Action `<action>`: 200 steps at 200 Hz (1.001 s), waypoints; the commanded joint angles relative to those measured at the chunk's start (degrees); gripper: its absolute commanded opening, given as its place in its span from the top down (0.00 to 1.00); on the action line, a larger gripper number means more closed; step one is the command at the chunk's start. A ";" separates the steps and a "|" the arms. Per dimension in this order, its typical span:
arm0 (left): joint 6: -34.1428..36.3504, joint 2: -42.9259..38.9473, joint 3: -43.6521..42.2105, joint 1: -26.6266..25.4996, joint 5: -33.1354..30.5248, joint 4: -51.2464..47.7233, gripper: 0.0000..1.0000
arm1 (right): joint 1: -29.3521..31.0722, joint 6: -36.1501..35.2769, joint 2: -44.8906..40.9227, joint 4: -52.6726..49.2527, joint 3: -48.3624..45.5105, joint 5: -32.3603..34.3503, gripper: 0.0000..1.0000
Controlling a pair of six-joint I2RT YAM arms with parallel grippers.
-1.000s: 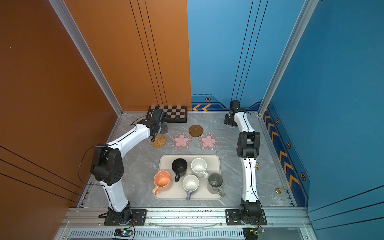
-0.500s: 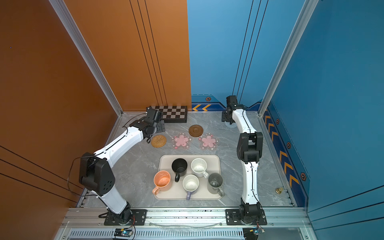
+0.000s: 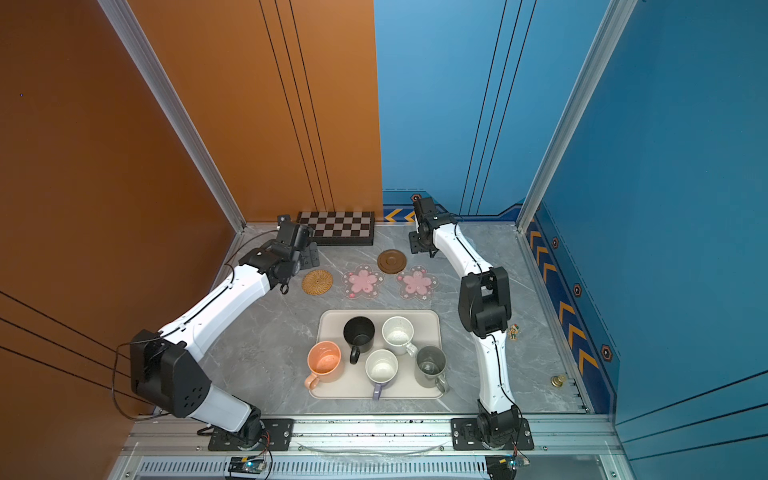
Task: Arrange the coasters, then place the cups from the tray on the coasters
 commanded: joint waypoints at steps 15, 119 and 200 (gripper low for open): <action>0.32 -3.79 -3.47 1.77 -0.92 -1.09 0.02 | 2.63 2.28 -1.05 2.01 -1.47 2.02 0.44; -1.19 -7.55 -7.38 6.91 1.78 -0.96 0.02 | 6.43 8.86 3.45 5.03 -1.12 0.62 0.48; -7.92 -7.46 -9.80 13.32 8.74 -1.02 0.02 | 8.49 12.03 7.67 7.28 -0.44 -2.37 0.52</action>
